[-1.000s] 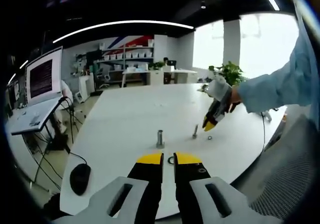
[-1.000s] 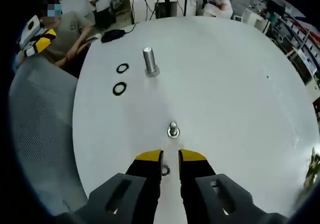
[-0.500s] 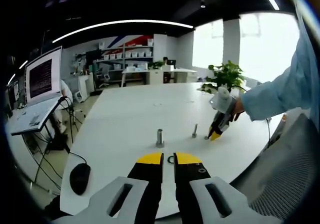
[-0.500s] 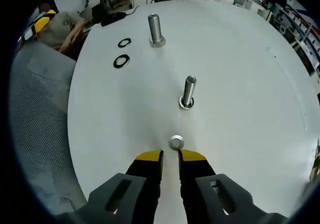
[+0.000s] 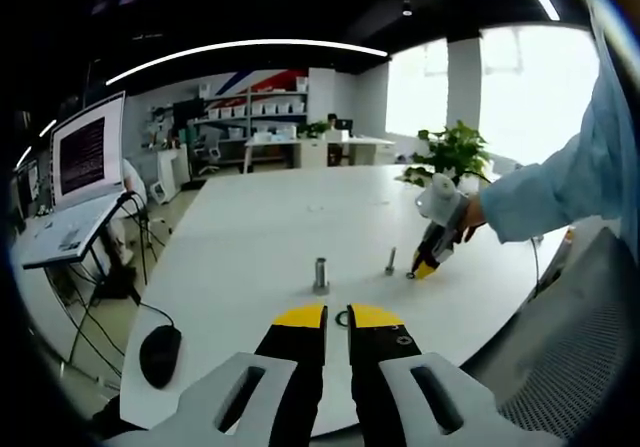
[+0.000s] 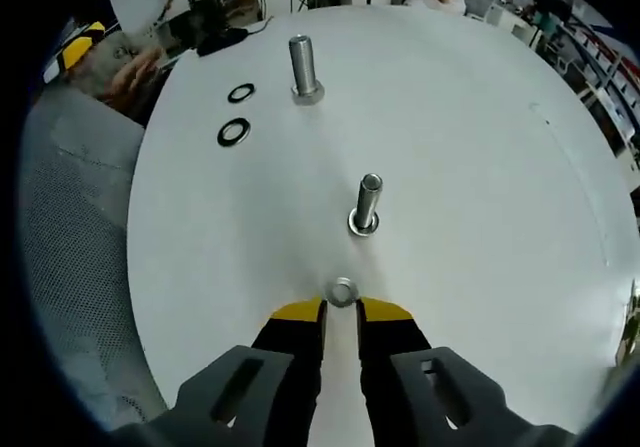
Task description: Place the washer onto the threaded stud by aligning its center hole with the stud, sliding it down to the base, and recovering from edge contact or off-axis alignment until the washer reaches the visible bottom stop.
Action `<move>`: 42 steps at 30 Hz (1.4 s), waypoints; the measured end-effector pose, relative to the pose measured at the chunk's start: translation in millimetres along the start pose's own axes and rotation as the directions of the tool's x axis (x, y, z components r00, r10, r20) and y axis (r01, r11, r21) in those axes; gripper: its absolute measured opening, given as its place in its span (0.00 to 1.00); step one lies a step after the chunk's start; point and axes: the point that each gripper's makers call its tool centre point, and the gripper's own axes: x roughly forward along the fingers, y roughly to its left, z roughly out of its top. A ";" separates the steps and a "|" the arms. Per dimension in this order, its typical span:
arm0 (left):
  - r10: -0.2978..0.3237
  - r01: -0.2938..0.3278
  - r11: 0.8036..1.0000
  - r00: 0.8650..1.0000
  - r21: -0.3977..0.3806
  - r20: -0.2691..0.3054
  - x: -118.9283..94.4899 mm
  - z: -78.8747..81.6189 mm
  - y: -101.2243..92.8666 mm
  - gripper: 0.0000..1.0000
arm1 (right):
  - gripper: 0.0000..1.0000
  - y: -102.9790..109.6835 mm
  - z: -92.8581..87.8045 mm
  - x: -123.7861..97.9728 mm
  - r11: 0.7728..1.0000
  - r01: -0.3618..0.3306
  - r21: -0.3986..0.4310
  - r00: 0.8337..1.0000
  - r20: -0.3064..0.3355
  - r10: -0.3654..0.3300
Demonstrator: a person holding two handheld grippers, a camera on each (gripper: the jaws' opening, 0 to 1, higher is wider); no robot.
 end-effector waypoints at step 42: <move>-0.001 0.001 1.000 1.000 0.000 0.003 0.1 0.7 -0.1 0.06 | 0.15 -13.3 59.8 -46.0 0.995 0.079 -0.065 0.986 0.150 -0.069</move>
